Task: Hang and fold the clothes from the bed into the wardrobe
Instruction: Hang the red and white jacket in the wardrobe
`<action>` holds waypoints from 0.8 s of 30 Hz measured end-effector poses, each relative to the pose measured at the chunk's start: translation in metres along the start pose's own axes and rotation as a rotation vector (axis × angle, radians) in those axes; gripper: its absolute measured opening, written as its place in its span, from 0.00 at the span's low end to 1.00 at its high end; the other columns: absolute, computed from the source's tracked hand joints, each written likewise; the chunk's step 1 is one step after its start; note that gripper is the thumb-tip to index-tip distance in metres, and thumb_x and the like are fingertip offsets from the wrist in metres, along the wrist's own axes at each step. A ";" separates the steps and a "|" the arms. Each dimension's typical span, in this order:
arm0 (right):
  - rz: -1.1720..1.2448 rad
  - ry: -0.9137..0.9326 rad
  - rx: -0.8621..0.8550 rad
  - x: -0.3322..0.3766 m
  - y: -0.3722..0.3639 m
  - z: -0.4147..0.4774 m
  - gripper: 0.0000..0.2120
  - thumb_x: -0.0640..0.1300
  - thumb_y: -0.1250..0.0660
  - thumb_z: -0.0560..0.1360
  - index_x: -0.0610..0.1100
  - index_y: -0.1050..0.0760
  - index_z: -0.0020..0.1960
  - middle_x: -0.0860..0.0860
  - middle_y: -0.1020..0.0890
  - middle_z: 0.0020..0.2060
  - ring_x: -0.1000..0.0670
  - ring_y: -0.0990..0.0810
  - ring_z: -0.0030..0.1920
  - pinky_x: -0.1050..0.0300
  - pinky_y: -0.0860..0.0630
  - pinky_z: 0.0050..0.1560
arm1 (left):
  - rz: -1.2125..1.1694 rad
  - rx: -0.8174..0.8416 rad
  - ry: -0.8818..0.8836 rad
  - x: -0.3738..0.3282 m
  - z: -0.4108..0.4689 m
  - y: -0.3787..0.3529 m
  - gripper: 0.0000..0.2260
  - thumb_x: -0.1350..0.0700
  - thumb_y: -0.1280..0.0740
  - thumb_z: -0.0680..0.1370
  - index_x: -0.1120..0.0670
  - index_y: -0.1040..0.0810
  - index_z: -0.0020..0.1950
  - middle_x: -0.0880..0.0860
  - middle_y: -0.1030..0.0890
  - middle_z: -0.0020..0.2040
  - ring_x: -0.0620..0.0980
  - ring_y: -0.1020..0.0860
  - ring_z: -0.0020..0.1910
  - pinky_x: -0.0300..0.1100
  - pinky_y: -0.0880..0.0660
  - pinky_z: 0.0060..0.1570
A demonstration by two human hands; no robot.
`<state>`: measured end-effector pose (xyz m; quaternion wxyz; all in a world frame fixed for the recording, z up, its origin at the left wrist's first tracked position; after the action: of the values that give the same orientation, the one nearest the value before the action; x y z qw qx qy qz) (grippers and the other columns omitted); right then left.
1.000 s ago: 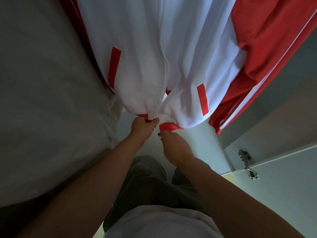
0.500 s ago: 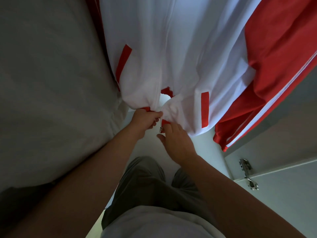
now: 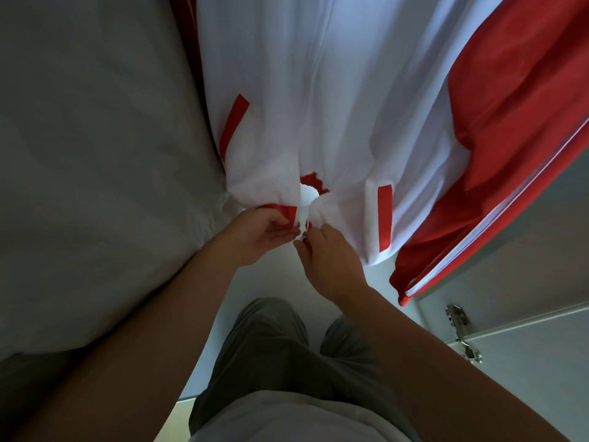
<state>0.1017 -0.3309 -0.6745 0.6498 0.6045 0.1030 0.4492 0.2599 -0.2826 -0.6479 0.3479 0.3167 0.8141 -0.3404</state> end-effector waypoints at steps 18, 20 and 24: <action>0.109 -0.005 0.120 0.019 -0.008 0.011 0.12 0.52 0.39 0.81 0.52 0.31 0.40 0.60 0.31 0.31 0.58 0.30 0.30 0.66 0.33 0.40 | 0.461 -0.220 -0.395 0.006 -0.021 0.009 0.12 0.56 0.24 0.73 0.54 0.17 0.55 0.45 0.16 0.48 0.43 0.18 0.47 0.35 0.26 0.41; 0.144 -0.041 0.118 0.020 -0.008 0.011 0.14 0.52 0.39 0.81 0.51 0.32 0.38 0.60 0.32 0.29 0.57 0.30 0.29 0.68 0.35 0.37 | 0.474 -0.215 -0.406 0.008 -0.021 0.009 0.13 0.56 0.24 0.73 0.55 0.17 0.56 0.45 0.15 0.47 0.42 0.18 0.45 0.33 0.26 0.39; 0.204 -0.060 0.104 0.020 -0.006 0.011 0.15 0.50 0.38 0.81 0.51 0.32 0.36 0.60 0.31 0.28 0.57 0.30 0.28 0.70 0.39 0.34 | 0.478 -0.206 -0.416 0.010 -0.020 0.009 0.07 0.57 0.24 0.73 0.52 0.17 0.49 0.46 0.15 0.43 0.41 0.17 0.41 0.35 0.23 0.39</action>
<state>0.1233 -0.3239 -0.6686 0.5713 0.6578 0.0449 0.4887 0.2538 -0.2592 -0.6477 0.6068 0.3855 0.6586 -0.2223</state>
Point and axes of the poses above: each hand's wrist, its own z-axis towards the middle knuckle, its own y-axis out of the back of the hand, x = y × z, the point moved 1 cm from there along z, towards the middle knuckle
